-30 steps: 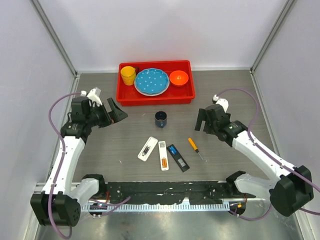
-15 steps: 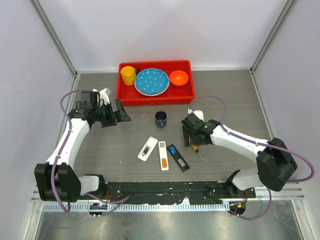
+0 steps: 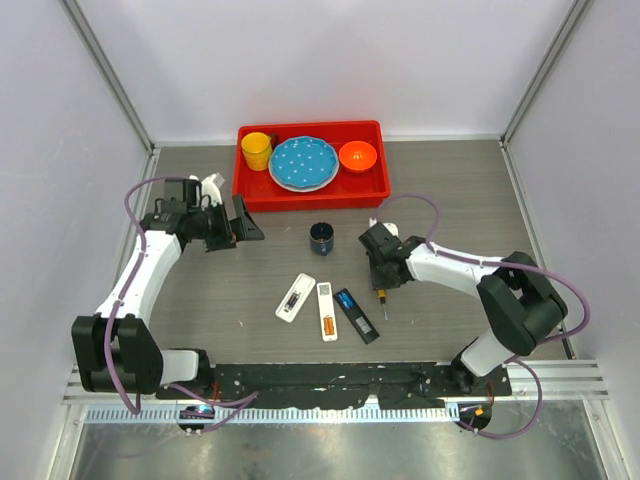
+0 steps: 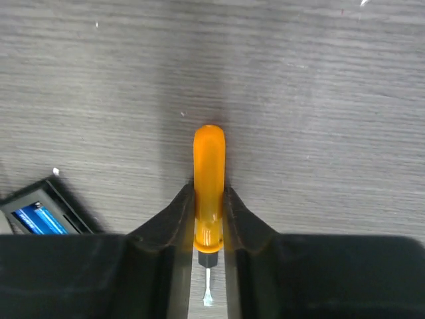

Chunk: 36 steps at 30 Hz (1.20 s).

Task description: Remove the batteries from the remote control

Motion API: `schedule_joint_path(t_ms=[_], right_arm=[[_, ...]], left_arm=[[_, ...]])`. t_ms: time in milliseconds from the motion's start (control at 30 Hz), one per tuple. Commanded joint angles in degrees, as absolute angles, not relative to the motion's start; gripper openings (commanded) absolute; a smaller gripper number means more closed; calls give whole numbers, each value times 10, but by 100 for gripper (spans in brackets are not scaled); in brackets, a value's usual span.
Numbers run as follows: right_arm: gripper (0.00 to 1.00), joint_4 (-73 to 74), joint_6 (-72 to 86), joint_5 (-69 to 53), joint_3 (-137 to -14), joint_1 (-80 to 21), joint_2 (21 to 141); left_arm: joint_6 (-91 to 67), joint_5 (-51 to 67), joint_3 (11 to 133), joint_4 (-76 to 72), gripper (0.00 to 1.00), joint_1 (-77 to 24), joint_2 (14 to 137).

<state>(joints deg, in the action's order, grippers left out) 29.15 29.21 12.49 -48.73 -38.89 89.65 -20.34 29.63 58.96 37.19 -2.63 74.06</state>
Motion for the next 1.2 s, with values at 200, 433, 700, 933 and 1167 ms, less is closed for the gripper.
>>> schedule_joint_path(t_ms=[200,433,700,933,1167], right_arm=[[1,237,272,25,-510,-323,930],[1,207,324,11,-573,-300,838],[1,145,413,8,-601,-295,768],[1,137,446,-18,-607,-295,757],[1,133,464,-14,-592,-295,734]], left_arm=[[-199,359,638,357,100,-30,748],[-214,317,684,352,100,-122,777],[-264,282,783,316,98,-296,873],[-305,294,816,248,93,-361,961],[-315,300,853,238,72,-385,1013]])
